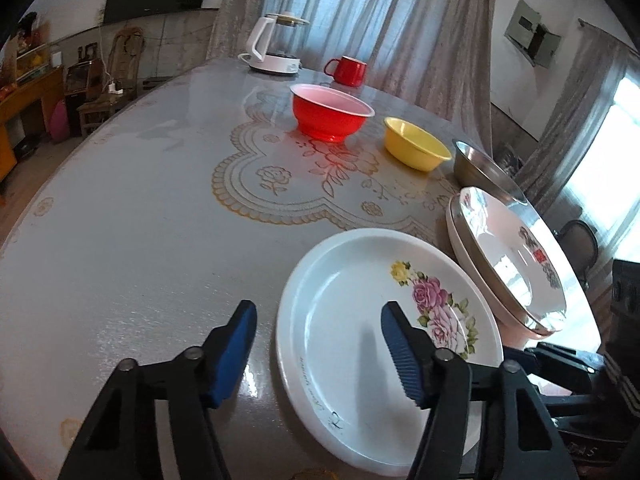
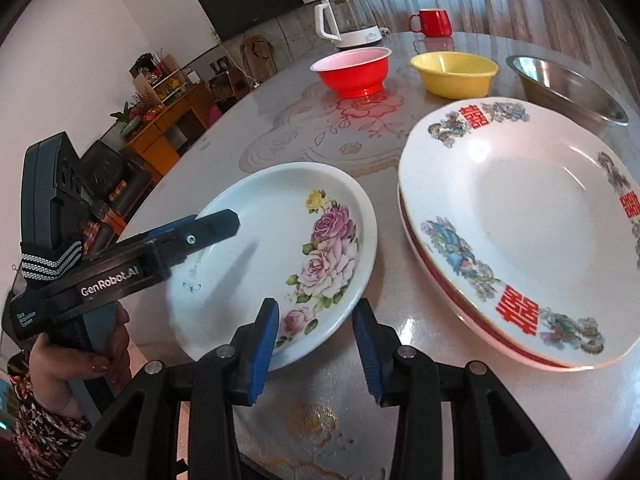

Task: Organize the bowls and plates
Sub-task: 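Grasp the rim of the white rose-print plate with the right gripper, then lift the rose-print plate and carry it over the plate stack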

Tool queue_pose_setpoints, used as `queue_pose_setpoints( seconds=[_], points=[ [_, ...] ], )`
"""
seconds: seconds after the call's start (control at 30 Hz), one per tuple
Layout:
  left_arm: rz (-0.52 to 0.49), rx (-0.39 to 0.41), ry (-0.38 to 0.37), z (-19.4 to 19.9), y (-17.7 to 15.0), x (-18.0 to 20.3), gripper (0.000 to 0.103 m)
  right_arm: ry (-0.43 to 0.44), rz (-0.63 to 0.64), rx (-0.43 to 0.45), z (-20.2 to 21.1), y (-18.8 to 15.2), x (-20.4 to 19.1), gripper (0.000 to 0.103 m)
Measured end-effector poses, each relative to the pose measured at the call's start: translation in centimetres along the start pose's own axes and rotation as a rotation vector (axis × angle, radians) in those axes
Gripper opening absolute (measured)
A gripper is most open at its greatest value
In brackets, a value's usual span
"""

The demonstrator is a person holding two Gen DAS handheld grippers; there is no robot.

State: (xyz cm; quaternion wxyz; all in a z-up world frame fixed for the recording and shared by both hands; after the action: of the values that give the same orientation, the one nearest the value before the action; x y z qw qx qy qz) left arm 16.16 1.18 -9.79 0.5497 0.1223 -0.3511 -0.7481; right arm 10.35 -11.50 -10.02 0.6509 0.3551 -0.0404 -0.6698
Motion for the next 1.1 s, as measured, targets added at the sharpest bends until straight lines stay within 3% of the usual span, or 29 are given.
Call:
queue_pose_setpoints(
  seconds=[0.3, 0.5, 0.6, 0.73, 0.8, 0.87, 1.03, 1.1],
  points=[
    [-0.035, 0.001, 0.007, -0.2, -0.3, 0.4, 0.053, -0.054, 0.063, 0.033, -0.5, 0.5, -0.5, 0.037],
    [-0.018, 0.005, 0.019, 0.2, -0.4, -1.0, 0.033, -0.071, 0.087, 0.039, -0.8, 0.8, -0.6, 0.036],
    [-0.033, 0.018, 0.016, 0.3, -0.6, -1.3, 0.032, -0.069, 0.078, 0.052, -1.0, 1.2, -0.4, 0.031],
    [-0.176, 0.031, 0.033, -0.1, -0.8, 0.0, 0.051, -0.086, 0.091, 0.069, -1.0, 1.3, -0.6, 0.029],
    [-0.213, 0.031, 0.042, -0.3, -0.9, 0.5, 0.054, -0.089, 0.095, 0.076, -1.0, 1.3, -0.7, 0.029],
    [-0.203, 0.032, 0.049, -0.3, -0.8, 0.4, 0.054, -0.103, 0.109, 0.082, -1.0, 1.2, -0.8, 0.029],
    [-0.145, 0.032, 0.040, 0.0, -0.4, -0.9, 0.037, -0.126, 0.133, 0.098, -0.8, 1.0, -1.0, 0.029],
    [-0.136, 0.034, 0.035, 0.0, -0.5, -0.9, 0.037, -0.126, 0.134, 0.106, -0.6, 0.9, -1.0, 0.028]
  ],
)
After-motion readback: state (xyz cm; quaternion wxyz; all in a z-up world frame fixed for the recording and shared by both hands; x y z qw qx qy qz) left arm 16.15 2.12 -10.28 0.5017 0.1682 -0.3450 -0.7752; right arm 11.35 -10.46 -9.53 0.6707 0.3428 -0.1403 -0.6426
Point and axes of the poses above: each gripper's, at about its wrist camera, not at the fingertips, and z roughly against the way its jaws point, x to its right, y to its top, the point moved 6 cm from there along -z, roughly the way its jaws point, and after that the axes turned 7 degrees about -z, right-handed, at the moved point
